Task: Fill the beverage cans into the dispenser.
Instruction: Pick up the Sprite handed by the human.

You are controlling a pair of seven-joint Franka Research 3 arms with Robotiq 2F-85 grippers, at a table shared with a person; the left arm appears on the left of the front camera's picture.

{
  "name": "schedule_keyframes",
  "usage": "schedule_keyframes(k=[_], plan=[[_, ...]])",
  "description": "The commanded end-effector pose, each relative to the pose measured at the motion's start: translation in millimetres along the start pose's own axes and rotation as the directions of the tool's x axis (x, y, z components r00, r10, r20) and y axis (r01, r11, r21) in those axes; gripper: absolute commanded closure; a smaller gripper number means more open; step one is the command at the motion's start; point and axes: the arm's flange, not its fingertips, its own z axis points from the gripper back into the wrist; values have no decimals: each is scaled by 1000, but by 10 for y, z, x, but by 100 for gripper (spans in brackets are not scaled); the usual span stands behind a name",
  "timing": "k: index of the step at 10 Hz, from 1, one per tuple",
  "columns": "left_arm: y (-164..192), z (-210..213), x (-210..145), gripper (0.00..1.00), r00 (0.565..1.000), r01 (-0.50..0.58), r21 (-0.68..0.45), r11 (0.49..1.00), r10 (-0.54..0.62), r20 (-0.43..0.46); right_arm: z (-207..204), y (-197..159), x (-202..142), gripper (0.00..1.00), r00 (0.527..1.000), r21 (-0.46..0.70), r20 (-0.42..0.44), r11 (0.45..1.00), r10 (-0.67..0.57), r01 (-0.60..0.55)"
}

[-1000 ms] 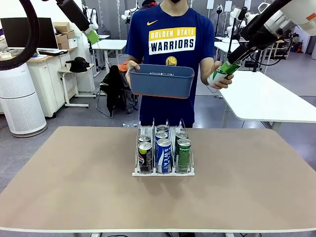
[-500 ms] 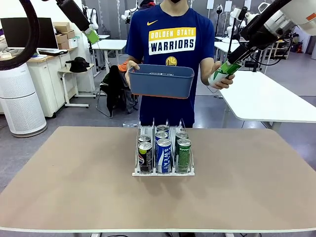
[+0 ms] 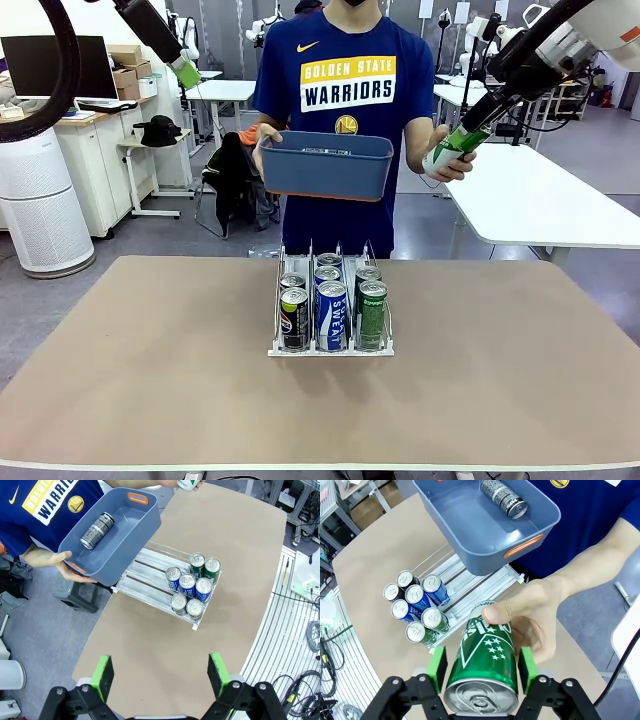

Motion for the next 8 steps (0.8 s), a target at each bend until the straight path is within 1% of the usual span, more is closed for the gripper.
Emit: schedule_keyframes(k=[1, 2, 4, 8], plan=[[0, 11, -20, 0, 1000, 2, -6, 1000, -2, -5, -8, 6, -30, 62, 1000, -25, -8, 1000, 5, -5], [0, 11, -20, 0, 1000, 2, -6, 1000, -2, -5, -12, 8, -28, 100, 1000, -30, -9, 1000, -1, 1], [0, 11, -20, 0, 1000, 2, -6, 1000, -2, -5, 28, 17, -44, 100, 1000, -18, -25, 1000, -7, 7], [0, 11, -20, 0, 1000, 2, -6, 1000, -2, -5, 43, 31, -44, 100, 1000, 15, -5, 1000, 18, -18]])
